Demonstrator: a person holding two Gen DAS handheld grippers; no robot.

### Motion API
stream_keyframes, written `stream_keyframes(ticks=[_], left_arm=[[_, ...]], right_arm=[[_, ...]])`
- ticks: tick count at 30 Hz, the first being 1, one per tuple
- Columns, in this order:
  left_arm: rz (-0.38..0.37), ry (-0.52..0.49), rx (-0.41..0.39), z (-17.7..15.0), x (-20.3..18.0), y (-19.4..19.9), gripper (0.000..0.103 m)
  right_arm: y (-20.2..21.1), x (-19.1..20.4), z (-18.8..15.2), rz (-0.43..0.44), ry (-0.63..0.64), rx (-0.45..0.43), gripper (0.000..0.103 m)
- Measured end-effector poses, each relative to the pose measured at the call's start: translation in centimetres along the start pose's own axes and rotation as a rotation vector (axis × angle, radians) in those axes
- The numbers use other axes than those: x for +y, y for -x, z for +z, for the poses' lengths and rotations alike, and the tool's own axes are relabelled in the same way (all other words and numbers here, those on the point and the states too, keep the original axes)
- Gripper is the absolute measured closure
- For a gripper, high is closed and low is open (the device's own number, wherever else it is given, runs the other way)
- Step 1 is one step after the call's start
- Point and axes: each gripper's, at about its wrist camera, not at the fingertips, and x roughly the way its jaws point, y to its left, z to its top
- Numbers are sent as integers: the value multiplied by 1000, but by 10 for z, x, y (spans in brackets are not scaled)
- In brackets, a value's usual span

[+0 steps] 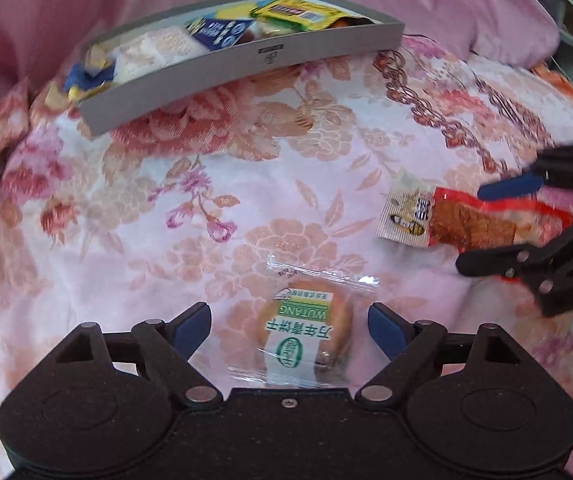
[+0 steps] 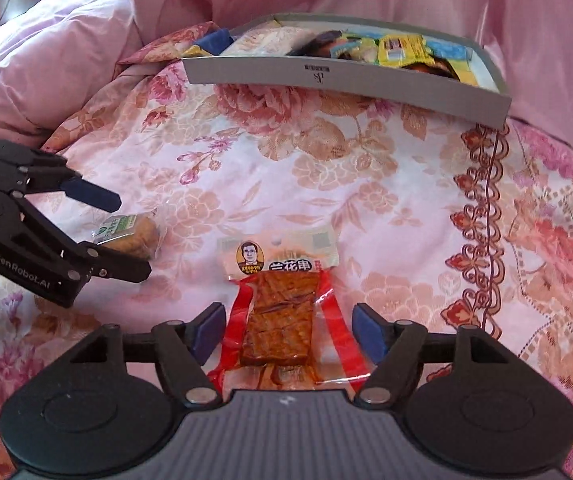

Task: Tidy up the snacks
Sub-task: 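Grasp the red tofu strip pack with the right tool while the left tool grasps the round pastry, then lift the pastry and tofu strip pack and carry both over the grey tray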

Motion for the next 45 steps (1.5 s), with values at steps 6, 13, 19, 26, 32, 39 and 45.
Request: stream_keyframes(ticks=[6, 13, 19, 26, 32, 39, 45], left_arm=[[-45, -114, -47, -4, 0, 2, 16], [-128, -17, -15, -7, 8, -4, 29], [-101, 81, 11, -6, 0, -2, 43], [2, 253, 1, -6, -11, 0, 47], [21, 296, -16, -7, -9, 0, 45], [27, 300, -24, -6, -10, -2, 46], [33, 309, -29, -6, -11, -1, 48]], right_arm=[[-5, -9, -5, 37, -20, -45, 16], [-9, -12, -14, 57, -48, -73, 14], [-8, 0, -14, 12, -20, -75, 26], [0, 11, -16, -15, -21, -74, 36], [-3, 10, -13, -21, -51, -82, 22], [-15, 15, -14, -29, -60, -85, 19], [-12, 19, -20, -65, -78, -117, 35]])
